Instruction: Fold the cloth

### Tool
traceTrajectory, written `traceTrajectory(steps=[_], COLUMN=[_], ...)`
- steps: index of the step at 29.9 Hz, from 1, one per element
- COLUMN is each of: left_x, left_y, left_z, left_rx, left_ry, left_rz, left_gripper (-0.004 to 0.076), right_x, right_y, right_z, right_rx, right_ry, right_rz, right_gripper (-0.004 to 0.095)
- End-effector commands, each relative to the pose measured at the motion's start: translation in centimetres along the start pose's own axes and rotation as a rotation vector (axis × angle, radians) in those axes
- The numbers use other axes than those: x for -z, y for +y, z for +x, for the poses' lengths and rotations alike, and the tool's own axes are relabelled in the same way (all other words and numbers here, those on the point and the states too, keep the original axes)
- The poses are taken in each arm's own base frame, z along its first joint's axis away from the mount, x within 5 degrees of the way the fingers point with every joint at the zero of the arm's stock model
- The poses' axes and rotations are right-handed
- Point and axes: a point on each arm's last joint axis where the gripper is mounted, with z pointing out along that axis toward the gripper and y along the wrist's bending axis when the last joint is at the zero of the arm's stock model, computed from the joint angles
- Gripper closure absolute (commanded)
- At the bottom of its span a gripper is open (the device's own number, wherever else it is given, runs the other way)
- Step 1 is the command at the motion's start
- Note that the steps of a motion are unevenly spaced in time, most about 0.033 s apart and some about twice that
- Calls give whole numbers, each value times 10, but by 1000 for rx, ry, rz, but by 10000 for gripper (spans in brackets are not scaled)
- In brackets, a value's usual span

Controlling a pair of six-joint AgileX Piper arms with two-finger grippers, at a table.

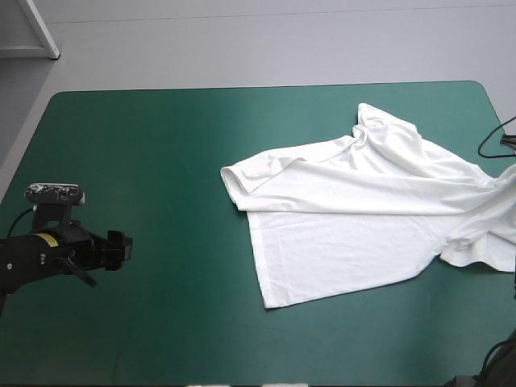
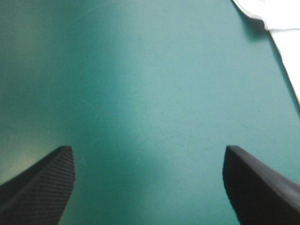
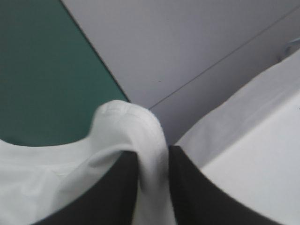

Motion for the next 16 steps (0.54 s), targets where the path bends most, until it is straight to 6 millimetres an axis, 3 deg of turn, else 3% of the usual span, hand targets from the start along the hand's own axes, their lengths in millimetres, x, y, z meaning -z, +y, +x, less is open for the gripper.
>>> traceTrajectory(steps=[1,3,5,9,12,16], left_x=[8,8,8,9,9,4], left_y=[-1,-1,-1,-1,-1,0], left_z=[-7,-7,-8,-12,-13,-16], left_rx=[1,-2,-2,1,1,4], left_ry=[-77,-78,-89,-125,-141,-136], left_rz=[3,-3,-4,-2,-4,-5], left_gripper=[106,106,106,106,106,106], right_x=[33,35,39,65,98,145], right_y=[-9,-10,-11,-10,-8,14], right_z=[-19,-18,-17,-15,-14,-4], right_rx=[0,1,-8,-28,-41,3], right_ry=[-148,-140,-128,-143,-184,-216], right_rz=[-25,-22,-26,-103,-190,-367], right_gripper=[228,45,-32,12,30,66])
